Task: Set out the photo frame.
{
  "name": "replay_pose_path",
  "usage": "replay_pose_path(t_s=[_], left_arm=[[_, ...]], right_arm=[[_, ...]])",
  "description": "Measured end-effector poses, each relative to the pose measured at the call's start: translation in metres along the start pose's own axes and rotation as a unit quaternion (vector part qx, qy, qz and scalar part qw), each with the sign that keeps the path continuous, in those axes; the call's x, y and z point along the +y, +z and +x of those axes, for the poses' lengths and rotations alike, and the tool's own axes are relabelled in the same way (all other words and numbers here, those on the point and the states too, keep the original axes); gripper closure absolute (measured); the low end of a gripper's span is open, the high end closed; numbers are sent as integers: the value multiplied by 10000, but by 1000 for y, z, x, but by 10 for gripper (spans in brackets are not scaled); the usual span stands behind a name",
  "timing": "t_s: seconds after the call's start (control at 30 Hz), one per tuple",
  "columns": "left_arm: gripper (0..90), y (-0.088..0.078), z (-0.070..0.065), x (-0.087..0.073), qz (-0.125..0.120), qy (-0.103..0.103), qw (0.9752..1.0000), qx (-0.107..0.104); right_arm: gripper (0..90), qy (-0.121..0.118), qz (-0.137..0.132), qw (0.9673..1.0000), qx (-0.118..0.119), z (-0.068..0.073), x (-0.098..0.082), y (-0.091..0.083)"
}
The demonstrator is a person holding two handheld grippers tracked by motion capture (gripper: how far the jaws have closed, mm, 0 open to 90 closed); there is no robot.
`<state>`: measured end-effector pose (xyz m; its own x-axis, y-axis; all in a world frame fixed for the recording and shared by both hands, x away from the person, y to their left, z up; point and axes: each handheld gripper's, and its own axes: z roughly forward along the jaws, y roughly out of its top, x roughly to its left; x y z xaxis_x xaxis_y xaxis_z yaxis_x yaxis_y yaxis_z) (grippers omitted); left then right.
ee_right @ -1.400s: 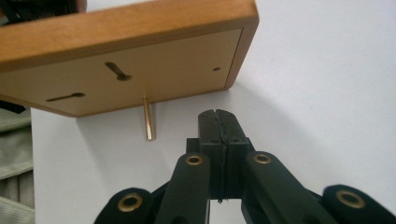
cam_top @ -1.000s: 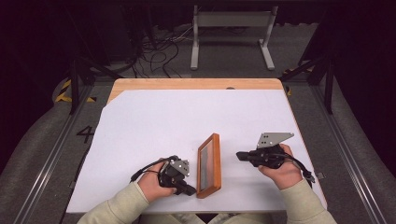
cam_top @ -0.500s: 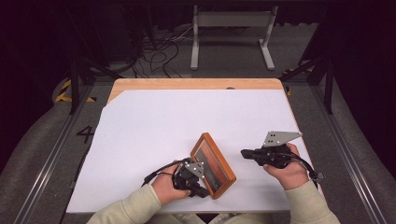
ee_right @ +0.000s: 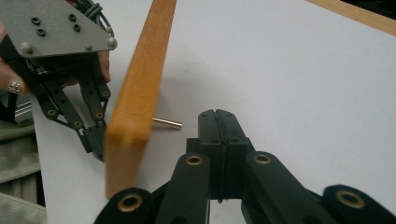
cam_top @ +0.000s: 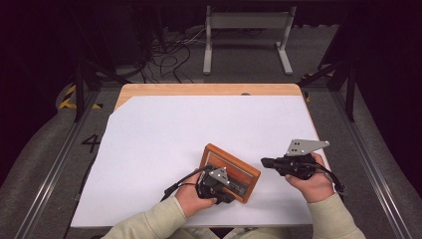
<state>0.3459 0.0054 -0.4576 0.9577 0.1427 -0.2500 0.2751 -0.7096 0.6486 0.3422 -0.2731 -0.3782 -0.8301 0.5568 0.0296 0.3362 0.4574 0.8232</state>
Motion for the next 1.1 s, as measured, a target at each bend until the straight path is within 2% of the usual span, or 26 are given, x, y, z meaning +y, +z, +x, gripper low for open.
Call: replay_pose_path(t_s=[0.13,0.23,0.33,0.47,0.6,0.83,0.97,1.03,1.1], left_arm=[[898,1,1,2,-51,-52,10000,34],[899,0,0,1,-27,8,9999,98],[897,-8,0,-1,-21,-43,10000,24],[869,-20,-1,-6,69,-13,9999,155],[849,-32,0,-10,-46,-21,9997,226],[800,-48,6,-17,-164,-109,9995,266],[774,-59,10,-21,-293,-178,9990,277],[763,-64,12,-24,-352,-246,9989,202],[756,-68,15,-27,-384,-258,9986,266]], right_arm=[[900,-9,8,10000,8,1,0,0],[900,-29,25,10000,-1,2,-2,-1],[900,1,84,10000,7,3,-7,-4],[900,18,321,9994,139,10,-21,-4],[900,9,509,9981,342,17,-33,0],[900,-235,759,9931,858,32,-43,19],[900,-391,940,9884,1125,42,-44,30],[900,-447,1012,9862,1231,46,-45,36],[900,-461,1064,9847,1299,49,-46,42]])
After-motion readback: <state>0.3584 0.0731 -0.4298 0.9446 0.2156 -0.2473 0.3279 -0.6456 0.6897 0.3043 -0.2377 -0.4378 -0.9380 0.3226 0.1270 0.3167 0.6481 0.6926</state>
